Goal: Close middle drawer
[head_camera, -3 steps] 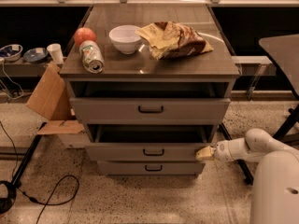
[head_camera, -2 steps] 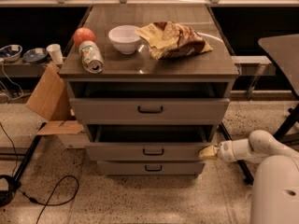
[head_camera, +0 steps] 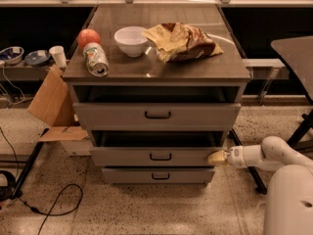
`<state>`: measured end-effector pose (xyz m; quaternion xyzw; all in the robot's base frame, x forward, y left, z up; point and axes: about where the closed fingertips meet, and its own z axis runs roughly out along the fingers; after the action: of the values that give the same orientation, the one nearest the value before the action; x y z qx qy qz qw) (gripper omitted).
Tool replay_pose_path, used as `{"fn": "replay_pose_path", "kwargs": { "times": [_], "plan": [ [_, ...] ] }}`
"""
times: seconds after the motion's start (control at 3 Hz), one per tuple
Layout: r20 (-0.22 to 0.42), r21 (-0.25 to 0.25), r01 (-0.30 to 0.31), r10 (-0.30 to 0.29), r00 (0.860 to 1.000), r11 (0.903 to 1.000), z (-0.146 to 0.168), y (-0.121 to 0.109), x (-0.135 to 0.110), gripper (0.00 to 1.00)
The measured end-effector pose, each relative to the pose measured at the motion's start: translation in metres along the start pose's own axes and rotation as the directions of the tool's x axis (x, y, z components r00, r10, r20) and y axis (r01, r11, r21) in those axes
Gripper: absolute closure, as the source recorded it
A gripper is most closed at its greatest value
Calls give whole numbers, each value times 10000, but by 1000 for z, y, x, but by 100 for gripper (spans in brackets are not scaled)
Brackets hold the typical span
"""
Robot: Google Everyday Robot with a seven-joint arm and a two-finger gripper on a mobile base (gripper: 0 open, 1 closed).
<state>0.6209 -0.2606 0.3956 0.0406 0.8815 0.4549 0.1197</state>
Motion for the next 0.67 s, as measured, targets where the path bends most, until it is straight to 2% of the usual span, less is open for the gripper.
{"fn": "replay_pose_path", "kwargs": {
  "times": [0.67],
  "plan": [
    [291, -537, 208, -193, 9994, 9983, 9, 24, -13, 100]
  ]
}}
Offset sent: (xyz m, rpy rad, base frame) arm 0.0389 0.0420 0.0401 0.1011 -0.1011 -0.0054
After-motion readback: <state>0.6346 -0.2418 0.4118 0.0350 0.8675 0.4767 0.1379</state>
